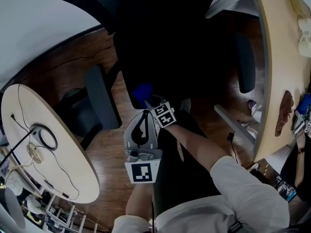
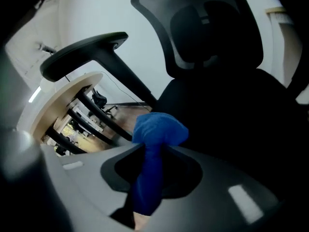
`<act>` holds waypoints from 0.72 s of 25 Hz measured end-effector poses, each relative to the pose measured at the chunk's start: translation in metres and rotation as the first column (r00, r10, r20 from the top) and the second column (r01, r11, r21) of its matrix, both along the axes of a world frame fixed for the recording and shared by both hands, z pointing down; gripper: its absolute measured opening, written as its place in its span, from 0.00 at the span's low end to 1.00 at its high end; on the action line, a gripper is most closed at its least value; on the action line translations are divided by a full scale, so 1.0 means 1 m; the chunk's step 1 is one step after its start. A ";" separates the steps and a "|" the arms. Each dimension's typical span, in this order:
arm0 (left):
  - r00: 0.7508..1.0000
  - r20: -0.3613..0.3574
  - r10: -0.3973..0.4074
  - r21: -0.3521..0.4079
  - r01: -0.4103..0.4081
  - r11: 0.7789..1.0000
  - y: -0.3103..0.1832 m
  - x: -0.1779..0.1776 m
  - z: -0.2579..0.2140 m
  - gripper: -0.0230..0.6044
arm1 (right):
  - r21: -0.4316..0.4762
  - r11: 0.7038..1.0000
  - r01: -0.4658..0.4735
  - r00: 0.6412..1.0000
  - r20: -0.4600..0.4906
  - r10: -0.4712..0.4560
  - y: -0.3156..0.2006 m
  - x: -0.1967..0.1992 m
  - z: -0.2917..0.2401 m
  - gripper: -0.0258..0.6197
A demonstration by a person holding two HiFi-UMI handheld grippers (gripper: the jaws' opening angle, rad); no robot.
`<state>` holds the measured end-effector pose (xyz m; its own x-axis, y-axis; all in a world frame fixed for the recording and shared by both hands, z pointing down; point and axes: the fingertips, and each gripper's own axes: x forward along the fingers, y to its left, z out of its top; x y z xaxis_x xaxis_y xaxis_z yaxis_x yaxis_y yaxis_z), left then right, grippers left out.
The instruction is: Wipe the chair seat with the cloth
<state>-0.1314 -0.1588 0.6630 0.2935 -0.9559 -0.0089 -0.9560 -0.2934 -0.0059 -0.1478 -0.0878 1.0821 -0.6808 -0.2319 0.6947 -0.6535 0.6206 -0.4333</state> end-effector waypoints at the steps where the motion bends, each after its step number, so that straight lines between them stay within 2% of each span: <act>1: 1.000 -0.002 -0.005 -0.002 0.005 1.000 0.001 -0.002 0.001 0.04 | 0.012 1.000 -0.010 1.000 -0.017 0.010 -0.003 0.014 0.005 0.18; 3: 1.000 -0.011 -0.011 -0.005 0.011 1.000 0.000 -0.001 0.000 0.04 | 0.042 0.998 -0.048 0.998 -0.049 0.050 -0.015 0.061 0.010 0.18; 6: 1.000 -0.026 0.005 0.004 -0.005 1.000 -0.005 0.011 -0.008 0.04 | 0.094 0.990 -0.101 0.988 -0.110 0.112 -0.036 0.158 0.007 0.18; 10: 0.999 -0.009 0.043 0.019 -0.043 0.999 -0.009 0.031 -0.018 0.04 | 0.110 0.973 -0.205 0.947 -0.227 0.225 -0.047 0.288 0.008 0.18; 12: 0.999 -0.004 0.049 0.033 -0.049 0.998 -0.010 0.040 -0.024 0.04 | 0.115 0.967 -0.226 0.934 -0.257 0.249 -0.046 0.327 0.009 0.18; 14: 0.998 0.015 0.056 0.028 -0.057 0.998 -0.007 0.047 -0.027 0.04 | 0.123 0.964 -0.237 0.931 -0.253 0.262 -0.046 0.337 0.004 0.18; 15: 0.997 0.041 0.064 -0.030 -0.063 0.998 -0.002 0.049 -0.020 0.04 | 0.131 0.960 -0.246 0.932 -0.239 0.271 -0.049 0.332 -0.002 0.18; 16: 0.994 0.075 0.076 -0.141 -0.064 0.988 0.004 0.049 -0.005 0.04 | 0.141 0.957 -0.253 0.935 -0.218 0.280 -0.053 0.323 -0.012 0.18; 17: 0.990 0.108 0.089 -0.272 -0.057 0.961 0.011 0.048 0.013 0.04 | 0.151 0.955 -0.257 0.940 -0.192 0.283 -0.058 0.310 -0.025 0.18; 18: 0.988 0.125 0.095 -0.369 -0.042 0.928 0.017 0.047 0.024 0.04 | 0.160 0.953 -0.256 0.945 -0.165 0.281 -0.061 0.295 -0.043 0.18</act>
<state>-0.0839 -0.1423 0.6872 0.3317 -0.8629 0.3812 -0.9308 -0.3652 -0.0166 0.1475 -0.1489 1.0396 -0.4438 -0.4881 0.7515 -0.8642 0.4550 -0.2148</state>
